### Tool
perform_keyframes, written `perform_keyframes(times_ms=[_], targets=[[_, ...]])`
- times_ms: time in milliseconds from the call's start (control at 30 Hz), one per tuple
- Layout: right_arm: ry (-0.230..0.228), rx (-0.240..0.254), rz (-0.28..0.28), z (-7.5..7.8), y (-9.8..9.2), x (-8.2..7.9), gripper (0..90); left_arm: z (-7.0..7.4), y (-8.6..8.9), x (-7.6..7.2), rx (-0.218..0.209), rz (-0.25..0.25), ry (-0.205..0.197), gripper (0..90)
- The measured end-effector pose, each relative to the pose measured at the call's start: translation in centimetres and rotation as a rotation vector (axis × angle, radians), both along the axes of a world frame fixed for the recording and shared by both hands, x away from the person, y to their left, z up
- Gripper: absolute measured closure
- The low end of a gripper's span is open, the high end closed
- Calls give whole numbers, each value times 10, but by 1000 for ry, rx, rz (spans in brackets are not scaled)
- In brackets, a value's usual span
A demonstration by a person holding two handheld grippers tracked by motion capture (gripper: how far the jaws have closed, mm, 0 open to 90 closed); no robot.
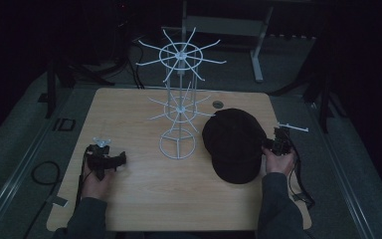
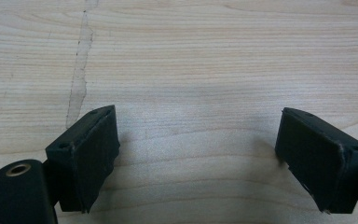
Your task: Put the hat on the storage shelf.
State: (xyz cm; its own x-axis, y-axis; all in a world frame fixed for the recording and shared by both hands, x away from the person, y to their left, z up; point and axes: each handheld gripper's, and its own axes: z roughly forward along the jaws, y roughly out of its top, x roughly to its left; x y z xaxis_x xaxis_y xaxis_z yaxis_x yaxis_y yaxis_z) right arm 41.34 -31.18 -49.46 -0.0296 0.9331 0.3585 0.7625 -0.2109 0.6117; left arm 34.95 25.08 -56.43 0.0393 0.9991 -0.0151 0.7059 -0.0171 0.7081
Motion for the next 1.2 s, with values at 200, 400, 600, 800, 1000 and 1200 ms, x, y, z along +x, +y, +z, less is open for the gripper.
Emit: perform_keyframes(times_ms=[200,400,600,800,1000,1200], targets=[[-8,3,-3,1,-1,-2,780,0,0,0,0,0,-1,143],[-36,4,-14,7,-5,-6,779,0,0,0,0,0,0,143],[-66,-5,-24,14,-7,-11,779,0,0,0,0,0,0,143],[-94,-12,-30,21,-8,-15,779,0,0,0,0,0,0,143],[-123,-9,-30,28,-10,-19,779,0,0,0,0,0,0,142],[-147,-5,-31,36,-13,-23,778,0,0,0,0,0,0,142]])
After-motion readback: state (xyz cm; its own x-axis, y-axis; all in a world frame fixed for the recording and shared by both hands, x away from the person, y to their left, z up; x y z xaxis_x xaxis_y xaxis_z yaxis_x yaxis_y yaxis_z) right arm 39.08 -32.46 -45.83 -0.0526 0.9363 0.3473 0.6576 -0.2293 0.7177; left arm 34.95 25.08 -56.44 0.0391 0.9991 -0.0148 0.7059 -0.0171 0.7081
